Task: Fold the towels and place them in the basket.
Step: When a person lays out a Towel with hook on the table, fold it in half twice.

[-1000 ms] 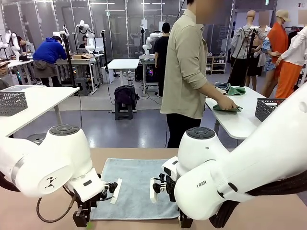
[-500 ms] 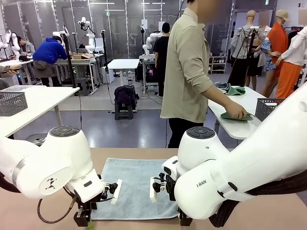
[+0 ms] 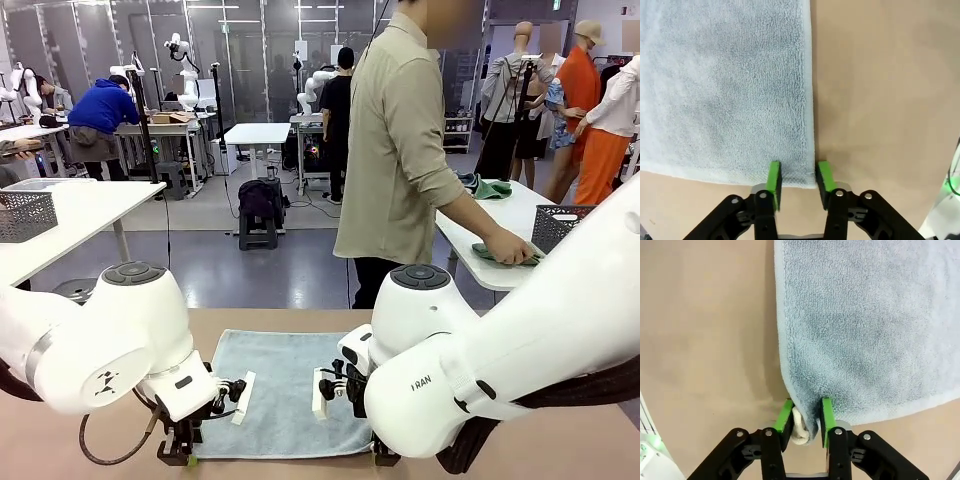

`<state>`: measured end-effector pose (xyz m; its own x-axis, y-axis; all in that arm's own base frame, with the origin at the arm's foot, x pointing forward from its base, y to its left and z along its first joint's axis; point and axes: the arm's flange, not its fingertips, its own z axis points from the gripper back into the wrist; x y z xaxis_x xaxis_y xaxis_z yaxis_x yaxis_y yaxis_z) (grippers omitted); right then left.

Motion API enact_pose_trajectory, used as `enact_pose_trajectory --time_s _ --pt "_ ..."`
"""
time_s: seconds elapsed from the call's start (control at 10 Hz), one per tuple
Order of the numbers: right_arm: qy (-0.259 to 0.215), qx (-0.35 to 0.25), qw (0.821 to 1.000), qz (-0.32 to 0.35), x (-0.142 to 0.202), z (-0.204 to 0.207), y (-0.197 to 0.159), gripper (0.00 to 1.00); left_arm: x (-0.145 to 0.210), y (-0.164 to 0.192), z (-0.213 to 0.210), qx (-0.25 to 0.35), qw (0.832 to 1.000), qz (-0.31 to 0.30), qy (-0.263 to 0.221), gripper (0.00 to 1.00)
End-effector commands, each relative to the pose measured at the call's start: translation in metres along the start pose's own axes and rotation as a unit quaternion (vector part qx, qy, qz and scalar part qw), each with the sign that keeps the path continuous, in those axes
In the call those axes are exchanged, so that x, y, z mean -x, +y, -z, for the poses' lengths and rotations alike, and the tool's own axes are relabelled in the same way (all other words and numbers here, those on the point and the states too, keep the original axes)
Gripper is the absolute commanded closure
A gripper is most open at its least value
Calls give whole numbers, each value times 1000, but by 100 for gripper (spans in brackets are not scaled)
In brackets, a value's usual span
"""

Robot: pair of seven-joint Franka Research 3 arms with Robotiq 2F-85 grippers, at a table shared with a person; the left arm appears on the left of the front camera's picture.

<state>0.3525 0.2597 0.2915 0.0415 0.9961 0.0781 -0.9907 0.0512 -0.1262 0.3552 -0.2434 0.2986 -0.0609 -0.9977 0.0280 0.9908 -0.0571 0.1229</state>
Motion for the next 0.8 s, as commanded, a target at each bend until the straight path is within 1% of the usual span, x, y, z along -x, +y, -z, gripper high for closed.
enact_pose_trajectory --time_s 0.0,0.1,0.2,0.6,0.7 --pt "8 -3 1000 7 18 10 26 82 32 -49 8 1 1000 7 7 86" --pt "7 -3 1000 7 17 10 26 87 32 -49 7 -1 1000 9 12 87" --pt "8 -4 1000 8 17 10 26 100 32 -49 7 -2 1000 9 16 100" --pt "9 -15 1000 12 17 9 25 100 31 -48 -1 0 1000 16 11 100" --pt "-8 -12 1000 3 18 8 26 100 28 -50 -5 -22 1000 19 10 100"
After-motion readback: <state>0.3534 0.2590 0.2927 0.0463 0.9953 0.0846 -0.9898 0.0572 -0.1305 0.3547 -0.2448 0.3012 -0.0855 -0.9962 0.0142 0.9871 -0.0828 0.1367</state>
